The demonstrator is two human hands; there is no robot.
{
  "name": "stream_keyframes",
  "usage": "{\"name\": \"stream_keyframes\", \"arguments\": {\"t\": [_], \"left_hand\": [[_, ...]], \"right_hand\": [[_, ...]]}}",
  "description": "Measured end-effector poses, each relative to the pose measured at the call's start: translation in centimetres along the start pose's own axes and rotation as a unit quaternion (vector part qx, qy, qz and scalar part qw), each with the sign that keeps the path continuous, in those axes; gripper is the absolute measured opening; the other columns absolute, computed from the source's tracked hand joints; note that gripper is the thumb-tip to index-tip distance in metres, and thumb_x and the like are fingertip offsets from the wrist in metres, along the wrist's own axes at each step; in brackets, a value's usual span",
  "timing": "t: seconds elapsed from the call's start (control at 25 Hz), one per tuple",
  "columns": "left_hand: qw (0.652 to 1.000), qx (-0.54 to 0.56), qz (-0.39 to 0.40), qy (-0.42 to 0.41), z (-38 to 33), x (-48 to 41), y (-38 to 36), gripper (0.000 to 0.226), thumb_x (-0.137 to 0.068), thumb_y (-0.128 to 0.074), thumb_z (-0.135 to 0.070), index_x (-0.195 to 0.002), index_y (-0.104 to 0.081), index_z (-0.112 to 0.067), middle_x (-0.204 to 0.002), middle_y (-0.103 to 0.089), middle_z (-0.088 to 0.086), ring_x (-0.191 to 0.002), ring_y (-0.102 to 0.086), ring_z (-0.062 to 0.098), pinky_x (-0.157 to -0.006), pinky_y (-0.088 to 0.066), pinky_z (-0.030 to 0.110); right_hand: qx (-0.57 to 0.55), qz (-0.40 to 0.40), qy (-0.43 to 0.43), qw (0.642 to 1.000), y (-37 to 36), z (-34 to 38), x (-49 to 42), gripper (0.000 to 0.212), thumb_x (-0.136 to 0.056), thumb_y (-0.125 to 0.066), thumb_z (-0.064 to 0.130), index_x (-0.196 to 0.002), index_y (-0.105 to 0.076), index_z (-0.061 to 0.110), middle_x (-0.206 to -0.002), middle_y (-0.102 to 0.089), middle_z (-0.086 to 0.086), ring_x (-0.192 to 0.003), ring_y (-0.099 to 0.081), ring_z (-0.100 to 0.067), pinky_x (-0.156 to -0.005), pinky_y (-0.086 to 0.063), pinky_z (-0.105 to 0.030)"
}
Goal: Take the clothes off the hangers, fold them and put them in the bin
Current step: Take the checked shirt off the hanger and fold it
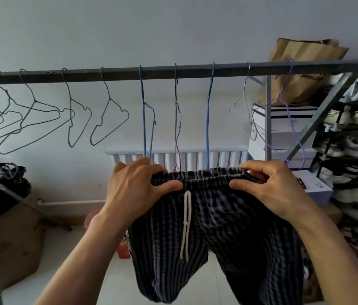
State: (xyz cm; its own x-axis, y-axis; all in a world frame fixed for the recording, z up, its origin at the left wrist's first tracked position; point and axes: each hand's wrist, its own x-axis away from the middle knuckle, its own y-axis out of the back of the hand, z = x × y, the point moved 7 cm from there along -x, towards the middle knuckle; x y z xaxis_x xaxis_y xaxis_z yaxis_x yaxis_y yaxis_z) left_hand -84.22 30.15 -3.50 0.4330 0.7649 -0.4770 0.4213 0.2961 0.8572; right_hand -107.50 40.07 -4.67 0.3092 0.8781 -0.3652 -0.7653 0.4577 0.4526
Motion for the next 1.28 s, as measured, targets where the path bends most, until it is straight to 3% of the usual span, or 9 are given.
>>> {"name": "stream_keyframes", "arguments": {"t": [0.12, 0.28, 0.44, 0.52, 0.64, 0.88, 1.0, 1.16, 1.28], "left_hand": [[0.999, -0.006, 0.003, 0.048, 0.3, -0.1, -0.1, 0.056, -0.068, -0.047, -0.085, -0.068, -0.06, -0.031, -0.073, -0.044, -0.013, -0.074, -0.046, 0.012, -0.081, -0.031, 0.032], [0.998, -0.032, -0.013, 0.06, 0.1, -0.1, -0.4, 0.052, -0.078, -0.053, -0.074, -0.064, -0.062, -0.025, -0.081, -0.047, -0.01, -0.089, -0.047, 0.014, -0.075, -0.032, 0.031], [0.982, 0.023, 0.059, 0.179, 1.4, -0.1, -2.3, 0.052, -0.085, -0.052, -0.057, -0.061, -0.05, -0.012, -0.067, -0.058, 0.0, -0.07, -0.057, 0.025, -0.058, -0.036, 0.029], [0.93, 0.237, 0.127, 0.25, 2.1, 0.4, -4.4, 0.041, -0.088, -0.055, -0.043, -0.066, -0.056, -0.008, -0.068, -0.062, 0.004, -0.064, -0.059, 0.024, -0.059, -0.041, 0.029], [0.759, 0.529, 0.175, 0.338, 0.9, 2.2, -6.0, 0.025, -0.094, -0.057, -0.024, -0.076, -0.06, -0.007, -0.064, -0.067, 0.006, -0.056, -0.064, 0.018, -0.055, -0.05, 0.027], [0.667, 0.632, 0.136, 0.369, 1.0, 3.6, -6.1, 0.027, -0.099, -0.052, -0.025, -0.095, -0.064, -0.001, -0.079, -0.074, 0.012, -0.067, -0.071, 0.022, -0.073, -0.058, 0.039], [0.626, 0.686, 0.112, 0.354, 1.0, 3.8, -5.5, 0.033, -0.1, -0.051, -0.027, -0.104, -0.064, 0.002, -0.089, -0.075, 0.018, -0.078, -0.074, 0.028, -0.076, -0.06, 0.043], [0.725, 0.629, 0.083, 0.269, 1.2, 3.8, -4.0, 0.043, -0.087, -0.058, -0.053, -0.096, -0.066, -0.011, -0.078, -0.069, 0.0, -0.065, -0.064, 0.008, -0.059, -0.052, 0.026], [0.798, 0.565, 0.079, 0.194, 1.6, 4.1, -3.8, 0.063, -0.071, -0.074, -0.062, -0.118, -0.056, -0.025, -0.108, -0.066, -0.004, -0.087, -0.068, 0.001, -0.066, -0.052, 0.016]], "right_hand": [[-0.02, -0.006, 0.024, 0.999, -1.2, 0.4, -0.3, 0.013, -0.074, -0.08, 0.026, -0.084, -0.074, 0.03, -0.081, -0.072, 0.009, -0.08, -0.069, -0.01, -0.084, -0.055, -0.043], [0.002, -0.033, 0.043, 0.999, -2.7, 0.4, -0.6, 0.01, -0.078, -0.077, 0.028, -0.084, -0.07, 0.026, -0.082, -0.06, 0.01, -0.075, -0.06, -0.004, -0.073, -0.047, -0.02], [-0.001, -0.057, 0.02, 0.998, -5.2, 0.2, 0.1, 0.016, -0.083, -0.072, 0.031, -0.081, -0.059, 0.023, -0.074, -0.061, 0.006, -0.069, -0.059, -0.011, -0.064, -0.05, -0.028], [0.015, -0.072, 0.028, 0.997, -6.6, 0.4, 0.9, 0.02, -0.084, -0.071, 0.035, -0.08, -0.054, 0.024, -0.071, -0.058, 0.006, -0.066, -0.056, -0.01, -0.061, -0.049, -0.031], [0.01, -0.06, 0.053, 0.997, -8.8, 1.0, 2.1, 0.023, -0.084, -0.07, 0.036, -0.083, -0.051, 0.023, -0.072, -0.057, 0.005, -0.066, -0.055, -0.011, -0.062, -0.051, -0.037], [-0.028, 0.054, 0.047, 0.997, -12.1, 1.8, 3.4, 0.045, -0.072, -0.063, 0.069, -0.096, -0.047, 0.034, -0.086, -0.062, 0.013, -0.078, -0.062, -0.004, -0.069, -0.056, -0.038], [0.018, 0.092, 0.068, 0.993, -12.6, 2.3, 3.4, 0.05, -0.07, -0.071, 0.061, -0.104, -0.039, 0.043, -0.102, -0.061, 0.017, -0.092, -0.063, -0.002, -0.078, -0.056, -0.035], [-0.087, 0.034, 0.049, 0.994, -11.4, 2.8, 2.7, 0.021, -0.09, -0.062, 0.041, -0.1, -0.046, 0.032, -0.095, -0.065, 0.013, -0.091, -0.064, -0.004, -0.081, -0.054, -0.041], [-0.191, 0.038, 0.006, 0.981, -10.5, 3.2, 2.6, 0.019, -0.093, -0.058, 0.034, -0.103, -0.05, 0.021, -0.097, -0.068, 0.005, -0.093, -0.067, -0.01, -0.086, -0.055, -0.041]]}}
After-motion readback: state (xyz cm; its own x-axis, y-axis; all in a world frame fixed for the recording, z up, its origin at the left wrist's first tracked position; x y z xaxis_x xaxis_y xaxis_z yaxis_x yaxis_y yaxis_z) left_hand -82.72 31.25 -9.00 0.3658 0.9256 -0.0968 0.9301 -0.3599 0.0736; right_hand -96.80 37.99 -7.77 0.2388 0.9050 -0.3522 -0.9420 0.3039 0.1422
